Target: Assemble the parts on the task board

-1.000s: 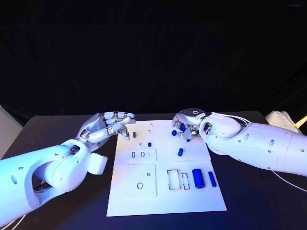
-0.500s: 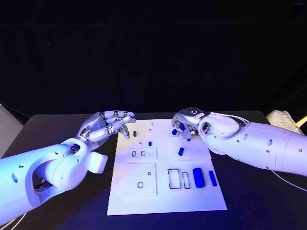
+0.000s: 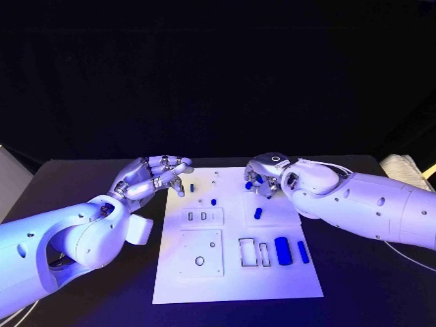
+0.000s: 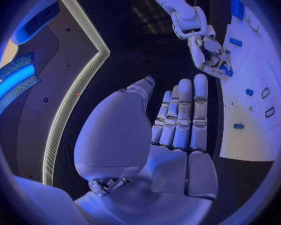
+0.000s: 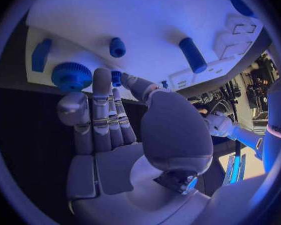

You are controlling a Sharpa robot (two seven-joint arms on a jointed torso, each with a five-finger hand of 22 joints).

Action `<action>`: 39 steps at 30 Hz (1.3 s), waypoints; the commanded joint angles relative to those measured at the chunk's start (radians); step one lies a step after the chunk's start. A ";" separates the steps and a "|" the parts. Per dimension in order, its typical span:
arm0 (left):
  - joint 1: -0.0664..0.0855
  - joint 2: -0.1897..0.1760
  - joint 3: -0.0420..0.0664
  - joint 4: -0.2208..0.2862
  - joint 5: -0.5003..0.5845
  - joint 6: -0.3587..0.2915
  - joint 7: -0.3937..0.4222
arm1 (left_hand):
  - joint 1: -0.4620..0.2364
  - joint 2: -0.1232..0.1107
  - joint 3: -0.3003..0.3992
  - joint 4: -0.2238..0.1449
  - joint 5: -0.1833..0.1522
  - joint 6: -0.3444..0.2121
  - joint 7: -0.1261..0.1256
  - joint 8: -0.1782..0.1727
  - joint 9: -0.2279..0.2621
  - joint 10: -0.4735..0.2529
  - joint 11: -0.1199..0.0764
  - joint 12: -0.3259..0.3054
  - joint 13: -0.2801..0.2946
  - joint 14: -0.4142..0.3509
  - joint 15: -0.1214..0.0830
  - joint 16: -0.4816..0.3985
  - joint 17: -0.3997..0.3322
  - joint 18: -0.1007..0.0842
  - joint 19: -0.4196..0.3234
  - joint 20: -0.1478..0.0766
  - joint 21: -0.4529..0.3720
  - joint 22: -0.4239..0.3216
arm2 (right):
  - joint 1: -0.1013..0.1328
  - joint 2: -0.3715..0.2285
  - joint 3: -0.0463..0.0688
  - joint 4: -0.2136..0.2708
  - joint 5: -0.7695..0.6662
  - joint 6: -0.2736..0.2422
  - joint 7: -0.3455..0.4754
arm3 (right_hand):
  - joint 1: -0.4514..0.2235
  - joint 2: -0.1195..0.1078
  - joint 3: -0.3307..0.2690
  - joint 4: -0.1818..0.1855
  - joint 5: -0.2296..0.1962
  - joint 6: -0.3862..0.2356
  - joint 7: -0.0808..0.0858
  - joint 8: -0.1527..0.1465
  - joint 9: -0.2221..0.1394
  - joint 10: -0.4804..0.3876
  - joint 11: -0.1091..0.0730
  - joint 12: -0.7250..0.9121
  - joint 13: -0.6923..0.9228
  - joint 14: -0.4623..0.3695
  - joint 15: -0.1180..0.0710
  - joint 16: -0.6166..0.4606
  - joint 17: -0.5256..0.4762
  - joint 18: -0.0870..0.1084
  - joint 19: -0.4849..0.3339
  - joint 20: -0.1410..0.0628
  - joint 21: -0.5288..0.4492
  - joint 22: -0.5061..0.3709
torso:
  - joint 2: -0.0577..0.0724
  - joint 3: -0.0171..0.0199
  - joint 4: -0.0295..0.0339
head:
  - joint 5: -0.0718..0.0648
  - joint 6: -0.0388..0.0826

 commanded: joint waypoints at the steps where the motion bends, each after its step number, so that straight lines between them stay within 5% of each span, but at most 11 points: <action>1: 0.003 0.001 0.001 0.004 0.004 0.012 0.004 | -0.009 0.003 -0.002 -0.005 -0.007 -0.006 -0.002 -0.007 0.001 -0.007 0.000 -0.003 0.001 -0.003 0.004 0.003 0.001 0.014 -0.004 0.004 0.006 0.001 | -0.001 0.002 0.000 -0.003 -0.009 0.021 0.005 | 0.001 0.010 0.004 0.004 -0.001 0.007 -0.001 0.004 0.002 0.008 0.001 0.002 0.001 -0.002 -0.001 0.007 0.002 -0.018 0.010 -0.001 0.005 0.006 | 0.005 -0.0010 0.0011 | -0.001 -0.001; 11: 0.003 0.001 0.001 0.003 0.006 0.013 0.004 | -0.009 0.004 -0.001 -0.005 -0.007 -0.007 -0.001 -0.007 0.002 -0.008 0.000 -0.003 0.002 -0.003 0.004 0.003 0.001 0.014 -0.004 0.004 0.007 0.001 | -0.002 0.008 0.000 -0.006 -0.005 0.010 0.008 | 0.001 0.016 0.009 0.011 -0.003 0.013 -0.002 0.007 0.007 0.016 0.000 0.002 0.001 -0.002 -0.002 0.014 0.006 -0.021 0.017 -0.001 0.016 0.024 | 0.004 -0.0011 0.0015 | -0.002 -0.006; 15: 0.003 0.000 0.001 0.001 0.008 0.012 0.003 | -0.009 0.004 -0.001 -0.005 -0.007 -0.007 -0.001 -0.007 0.002 -0.008 0.000 -0.003 0.002 -0.003 0.004 0.003 0.001 0.014 -0.004 0.004 0.007 0.001 | -0.002 0.006 0.000 -0.002 -0.004 -0.035 0.009 | 0.013 0.040 0.022 0.019 -0.005 0.047 -0.015 0.031 0.031 0.063 -0.013 0.012 0.008 -0.001 -0.012 0.036 0.015 -0.029 0.038 -0.006 0.048 0.075 | 0.003 -0.0008 -0.0004 | -0.001 -0.009; 18: 0.003 0.000 0.001 0.000 0.009 0.012 0.002 | -0.009 0.004 -0.001 -0.005 -0.007 -0.007 -0.001 -0.007 0.002 -0.008 0.000 -0.003 0.002 -0.003 0.004 0.003 0.001 0.014 -0.004 0.004 0.007 0.001 | -0.002 0.002 0.000 0.006 0.002 -0.082 0.009 | 0.029 0.063 0.035 0.021 -0.065 0.078 -0.031 0.063 0.064 0.117 -0.031 0.021 0.021 0.000 -0.025 0.057 0.024 -0.037 0.058 -0.017 0.080 0.126 | 0.003 -0.0004 -0.0006 | -0.002 -0.011; 20: 0.003 -0.001 0.001 0.000 0.009 0.011 0.001 | -0.009 0.004 -0.001 -0.005 -0.007 -0.007 -0.001 -0.007 0.002 -0.008 0.000 -0.003 0.002 -0.003 0.004 0.003 0.001 0.014 -0.004 0.004 0.007 0.001 | -0.002 0.000 0.000 0.012 0.005 -0.106 0.006 | 0.029 0.066 0.036 0.023 -0.068 0.080 -0.034 0.070 0.074 0.124 -0.033 0.020 0.024 0.000 -0.027 0.062 0.026 -0.038 0.061 -0.019 0.086 0.137 | 0.003 -0.0002 -0.0008 | -0.002 -0.012; 31: 0.003 -0.001 0.001 -0.006 0.012 0.007 0.001 | -0.006 0.007 0.000 -0.008 -0.007 -0.009 -0.001 -0.007 0.002 -0.011 0.001 -0.002 0.002 -0.005 0.005 0.002 0.002 0.014 -0.007 0.005 0.010 0.003 | -0.001 0.006 0.001 0.020 0.013 -0.164 -0.026 | 0.035 0.075 0.036 0.021 -0.073 0.083 -0.042 0.098 0.113 0.148 -0.042 0.018 0.034 -0.003 -0.033 0.077 0.031 -0.041 0.066 -0.026 0.097 0.155 | 0.004 -0.0010 -0.0006 | -0.002 -0.003; 39: 0.004 0.000 0.001 -0.010 0.016 0.004 0.002 | -0.006 0.007 0.000 -0.008 -0.007 -0.009 -0.001 -0.007 0.002 -0.011 0.001 -0.002 0.002 -0.005 0.005 0.002 0.002 0.014 -0.007 0.005 0.010 0.003 | 0.008 0.057 0.005 -0.021 0.018 -0.210 -0.042 | 0.039 0.072 0.039 0.015 -0.067 0.069 -0.037 0.104 0.130 0.141 -0.039 0.008 0.035 -0.006 -0.032 0.082 0.032 -0.041 0.064 -0.026 0.098 0.158 | 0.007 -0.0028 0.0026 | -0.003 0.006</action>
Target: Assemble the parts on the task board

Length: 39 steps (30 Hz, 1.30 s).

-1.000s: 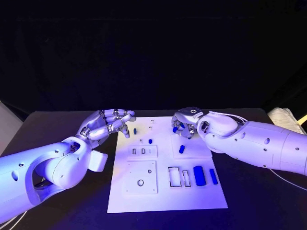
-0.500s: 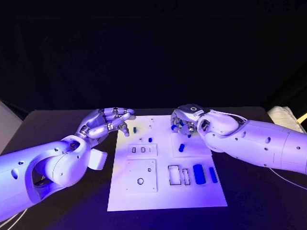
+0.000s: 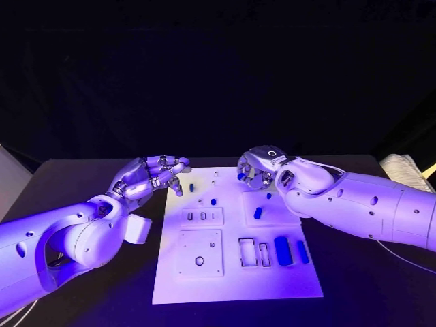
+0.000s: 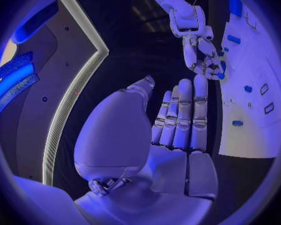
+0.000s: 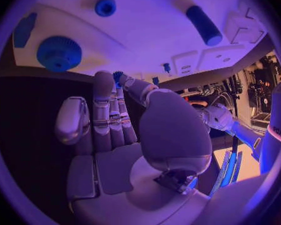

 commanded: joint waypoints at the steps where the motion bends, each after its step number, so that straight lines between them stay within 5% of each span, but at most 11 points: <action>1: 0.003 0.002 0.001 0.001 0.009 0.004 0.005 | -0.005 0.008 0.001 -0.009 -0.002 -0.010 0.000 -0.003 0.002 -0.009 -0.002 -0.002 0.001 -0.005 0.005 0.002 0.001 0.014 -0.004 0.001 0.007 0.001 | 0.004 0.023 0.002 -0.023 0.006 -0.056 -0.018 | 0.008 0.008 0.002 -0.004 0.008 -0.012 0.001 0.018 0.068 -0.003 0.006 -0.005 0.002 -0.002 -0.004 0.005 0.001 -0.017 0.005 -0.002 0.002 0.001 | 0.004 -0.0018 0.0038 | -0.003 0.003; 8: 0.010 0.008 0.001 0.004 0.012 0.000 0.003 | -0.005 0.008 0.001 -0.009 -0.002 -0.010 0.000 -0.003 0.002 -0.009 -0.002 -0.002 0.001 -0.005 0.005 0.001 0.001 0.014 -0.004 0.002 0.007 0.002 | 0.012 0.081 0.003 -0.079 0.020 -0.075 -0.016 | 0.008 0.006 0.007 -0.006 0.012 -0.025 0.006 0.017 0.078 -0.013 0.011 -0.011 0.001 -0.004 -0.001 0.009 0.002 -0.017 0.003 0.000 0.002 0.002 | 0.011 -0.0098 0.0167 | -0.013 0.004; 21: 0.020 0.019 0.001 0.006 0.013 -0.006 0.000 | -0.005 0.008 0.001 -0.010 -0.002 -0.010 0.000 -0.003 0.002 -0.009 -0.002 -0.001 0.002 -0.006 0.005 0.001 0.001 0.014 -0.005 0.002 0.008 0.002 | 0.014 0.145 0.005 -0.133 0.026 -0.073 -0.011 | 0.010 0.005 0.014 -0.010 0.025 -0.033 0.010 0.016 0.086 -0.020 0.014 -0.012 0.000 -0.006 0.001 0.012 0.002 -0.017 0.003 0.002 0.004 0.008 | 0.026 -0.0182 0.0264 | -0.017 0.005; 28: 0.027 0.021 0.001 0.007 0.013 -0.008 -0.001 | -0.004 0.009 0.001 -0.010 -0.002 -0.010 0.000 -0.003 0.002 -0.009 -0.002 -0.001 0.002 -0.006 0.005 0.001 0.001 0.014 -0.005 0.002 0.009 0.002 | 0.012 0.152 0.004 -0.145 0.033 -0.061 -0.007 | 0.008 0.003 0.014 -0.009 0.030 -0.034 0.011 0.016 0.088 -0.021 0.015 -0.012 0.000 -0.006 0.002 0.013 0.002 -0.017 0.001 0.003 0.002 0.004 | 0.038 -0.0190 0.0327 | -0.020 0.008; 39: 0.030 0.020 0.001 0.005 0.013 -0.011 -0.001 | -0.004 0.009 0.001 -0.011 -0.003 -0.011 0.000 -0.003 0.003 -0.010 -0.002 0.000 0.003 -0.006 0.005 0.000 0.001 0.014 -0.007 0.002 0.010 0.003 | 0.011 0.147 0.004 -0.146 0.028 -0.044 -0.008 | 0.007 0.002 0.014 -0.010 0.032 -0.035 0.012 0.016 0.090 -0.022 0.015 -0.012 0.000 -0.007 0.002 0.013 0.002 -0.016 0.000 0.003 0.002 0.003 | 0.038 -0.0204 0.0319 | -0.020 0.004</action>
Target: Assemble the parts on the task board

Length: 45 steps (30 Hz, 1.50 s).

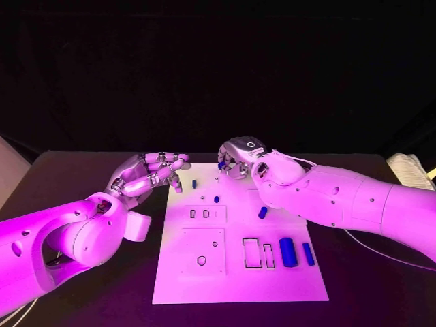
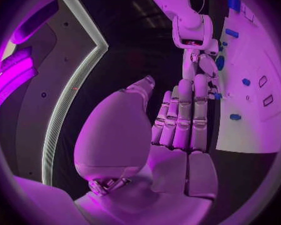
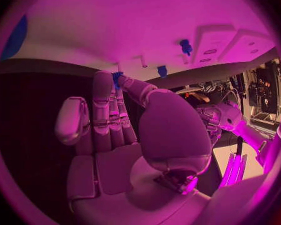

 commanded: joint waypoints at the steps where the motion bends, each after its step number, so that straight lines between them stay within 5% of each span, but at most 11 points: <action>1: 0.003 0.001 0.001 0.002 0.004 0.000 0.005 | -0.004 0.009 0.002 -0.006 -0.003 -0.005 0.001 -0.003 0.001 -0.006 0.002 0.000 0.001 -0.003 0.002 0.000 0.001 0.014 -0.007 0.002 0.006 0.001 | 0.000 -0.001 0.000 -0.002 -0.008 0.019 0.003 | 0.003 -0.001 0.006 0.002 0.005 -0.002 0.000 0.002 0.087 -0.007 0.000 -0.002 0.001 -0.007 0.002 0.004 0.001 -0.017 0.000 0.003 0.001 -0.001 | -0.001 0.0000 0.0001 | 0.000 -0.003; 29: 0.005 0.003 0.001 -0.012 0.004 0.001 0.004 | -0.004 0.009 0.002 -0.006 -0.003 -0.005 0.001 -0.003 0.002 -0.007 0.002 0.001 0.002 -0.003 0.002 0.000 0.001 0.014 -0.007 0.002 0.007 0.002 | -0.004 0.000 -0.001 0.017 -0.012 0.034 0.011 | -0.001 -0.004 0.006 0.002 0.008 -0.005 0.001 0.002 0.090 -0.009 0.002 -0.002 0.001 -0.009 0.003 0.005 0.001 -0.016 -0.002 0.004 0.000 -0.002 | 0.001 -0.0001 0.0015 | 0.003 0.000; 45: 0.005 0.006 0.001 -0.011 0.006 0.004 0.004 | -0.003 0.010 0.002 -0.007 -0.003 -0.006 0.001 -0.003 0.002 -0.008 0.002 0.001 0.002 -0.003 0.002 -0.001 0.001 0.014 -0.009 0.003 0.008 0.003 | -0.004 0.014 -0.002 -0.015 -0.018 0.077 -0.002 | -0.027 -0.033 0.029 0.012 -0.005 -0.060 0.025 -0.035 0.103 -0.095 0.028 -0.006 -0.023 -0.029 0.023 0.000 -0.009 -0.003 -0.044 0.021 -0.045 -0.061 | 0.002 -0.0013 0.0014 | 0.002 -0.006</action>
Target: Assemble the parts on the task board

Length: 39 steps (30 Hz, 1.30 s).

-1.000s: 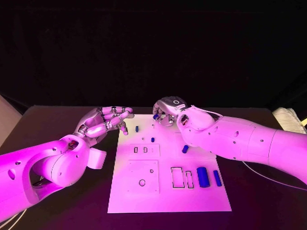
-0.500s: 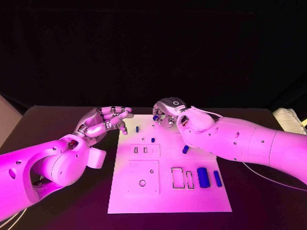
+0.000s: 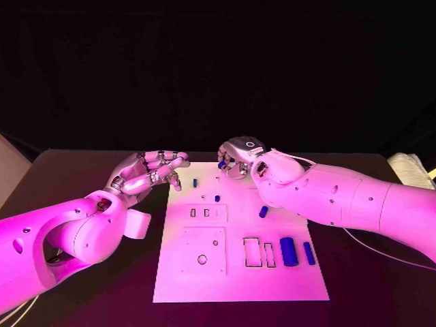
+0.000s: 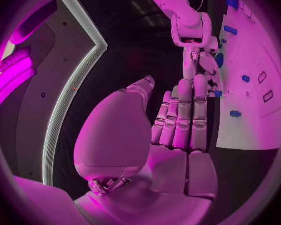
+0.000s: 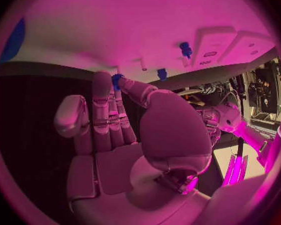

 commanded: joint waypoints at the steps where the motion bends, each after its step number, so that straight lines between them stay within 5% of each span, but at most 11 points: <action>1: 0.002 0.003 0.001 0.002 0.004 0.006 0.006 | -0.003 0.010 -0.001 -0.005 -0.003 -0.005 0.000 -0.003 0.001 -0.009 0.002 0.001 0.001 -0.003 0.002 -0.001 0.001 0.014 -0.005 -0.001 0.004 0.001 | -0.004 0.005 -0.003 -0.004 -0.014 0.048 -0.002 | -0.005 -0.013 0.009 0.000 -0.006 -0.015 0.006 -0.013 -0.001 -0.027 0.006 -0.006 -0.009 -0.009 0.003 -0.001 -0.004 -0.002 -0.013 0.003 -0.014 -0.016 | 0.000 -0.0004 0.0002 | 0.001 -0.003; 7: 0.002 0.003 0.001 -0.001 0.005 0.007 0.006 | -0.004 0.011 -0.001 -0.005 -0.003 -0.006 0.000 -0.003 0.001 -0.010 0.002 0.002 0.001 -0.003 0.002 -0.002 0.001 0.015 -0.007 -0.001 0.005 0.002 | -0.004 0.006 -0.003 -0.006 -0.014 0.058 0.001 | -0.013 -0.034 0.014 0.003 -0.010 -0.035 0.018 -0.034 0.001 -0.088 0.020 -0.006 -0.019 -0.020 0.014 -0.011 -0.013 0.008 -0.042 0.014 -0.052 -0.065 | -0.002 0.0003 -0.0007 | 0.001 -0.005; 27: 0.002 0.003 0.001 -0.006 0.007 0.004 0.004 | -0.004 0.011 -0.001 -0.006 -0.003 -0.006 0.000 -0.002 0.002 -0.011 0.002 0.003 0.002 -0.003 0.002 -0.002 0.001 0.015 -0.008 0.000 0.006 0.002 | -0.004 0.002 -0.005 0.012 -0.005 0.053 0.017 | -0.009 -0.033 0.016 0.003 -0.012 -0.023 0.013 -0.032 0.007 -0.073 0.016 0.002 -0.015 -0.018 0.012 -0.012 -0.016 0.006 -0.035 0.014 -0.048 -0.053 | -0.001 0.0007 -0.0015 | 0.002 -0.004; 32: 0.002 0.003 0.001 -0.007 0.007 0.003 0.004 | -0.004 0.011 -0.001 -0.006 -0.003 -0.006 0.000 -0.002 0.002 -0.011 0.002 0.003 0.002 -0.003 0.002 -0.002 0.001 0.015 -0.008 0.000 0.006 0.002 | -0.004 0.003 -0.005 0.007 -0.001 0.030 0.015 | -0.009 -0.057 0.004 0.000 -0.024 -0.089 0.032 -0.079 -0.003 -0.179 0.037 -0.007 -0.023 -0.041 0.026 -0.036 -0.031 0.027 -0.102 0.022 -0.136 -0.172 | -0.001 0.0003 -0.0022 | 0.001 -0.003; 34: 0.002 0.002 0.001 -0.008 0.008 0.003 0.004 | -0.004 0.011 -0.001 -0.006 -0.003 -0.006 0.000 -0.002 0.002 -0.011 0.002 0.003 0.002 -0.003 0.002 -0.002 0.001 0.015 -0.008 0.000 0.006 0.002 | -0.003 0.001 -0.005 0.005 0.001 0.011 0.011 | 0.016 -0.055 -0.071 0.004 -0.038 -0.160 0.033 -0.128 -0.017 -0.284 0.045 -0.003 -0.020 -0.082 0.038 -0.084 -0.059 0.061 -0.206 0.036 -0.293 -0.358 | -0.001 0.0001 -0.0022 | 0.001 -0.003; 36: 0.002 0.002 0.001 -0.010 0.008 0.004 0.004 | -0.004 0.011 -0.001 -0.006 -0.003 -0.006 0.000 -0.002 0.002 -0.011 0.002 0.003 0.002 -0.003 0.002 -0.002 0.001 0.015 -0.008 0.000 0.006 0.002 | -0.003 -0.004 -0.005 0.005 0.003 -0.001 0.009 | 0.063 -0.040 -0.169 0.021 -0.036 -0.194 0.012 -0.151 -0.024 -0.334 0.055 -0.003 -0.020 -0.095 0.045 -0.110 -0.078 0.076 -0.244 0.043 -0.381 -0.451 | -0.002 0.0004 -0.0025 | 0.001 -0.003; 37: 0.002 0.002 0.001 -0.012 0.008 0.003 0.004 | -0.004 0.011 -0.001 -0.006 -0.003 -0.006 0.000 -0.002 0.002 -0.011 0.002 0.003 0.002 -0.003 0.002 -0.002 0.001 0.015 -0.008 0.000 0.006 0.002 | -0.003 -0.009 -0.005 0.008 0.005 -0.005 0.008 | 0.117 -0.031 -0.251 0.061 -0.037 -0.200 0.014 -0.160 -0.026 -0.353 0.057 -0.001 -0.019 -0.095 0.049 -0.130 -0.095 0.078 -0.235 0.045 -0.415 -0.471 | -0.003 0.0006 -0.0028 | 0.001 -0.002; 39: 0.002 0.001 0.001 -0.015 0.009 0.003 0.004 | -0.004 0.011 -0.001 -0.006 -0.003 -0.006 0.000 -0.002 0.002 -0.011 0.002 0.003 0.002 -0.003 0.002 -0.002 0.001 0.015 -0.008 0.000 0.006 0.002 | -0.003 -0.023 -0.005 0.019 0.010 -0.011 0.006 | 0.136 -0.032 -0.273 0.083 -0.038 -0.204 0.013 -0.164 -0.027 -0.355 0.058 -0.001 -0.019 -0.095 0.049 -0.137 -0.101 0.078 -0.231 0.045 -0.426 -0.477 | -0.004 0.0010 -0.0038 | 0.002 -0.001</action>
